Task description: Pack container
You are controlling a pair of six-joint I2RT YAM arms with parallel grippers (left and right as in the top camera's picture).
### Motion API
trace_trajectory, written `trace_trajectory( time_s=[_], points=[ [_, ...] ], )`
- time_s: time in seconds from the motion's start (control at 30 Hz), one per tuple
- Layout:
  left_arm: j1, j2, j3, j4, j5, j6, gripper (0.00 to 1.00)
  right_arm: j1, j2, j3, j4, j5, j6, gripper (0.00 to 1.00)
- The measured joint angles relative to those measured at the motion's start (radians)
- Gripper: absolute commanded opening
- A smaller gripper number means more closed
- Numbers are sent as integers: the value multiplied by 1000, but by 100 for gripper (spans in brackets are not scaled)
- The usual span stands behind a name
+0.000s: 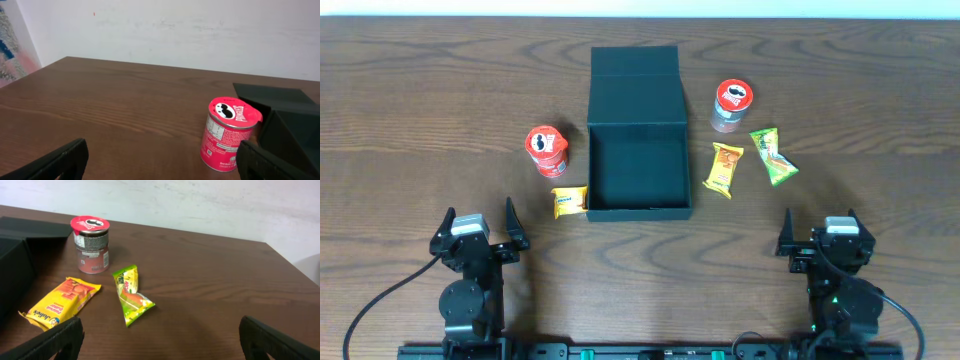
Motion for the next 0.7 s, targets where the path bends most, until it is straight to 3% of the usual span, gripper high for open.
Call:
trace_trajectory(
  time_s=[0.7],
  points=[
    [0,0,0,2,25,0,96,0,0,0,0,0,0,99]
  ],
)
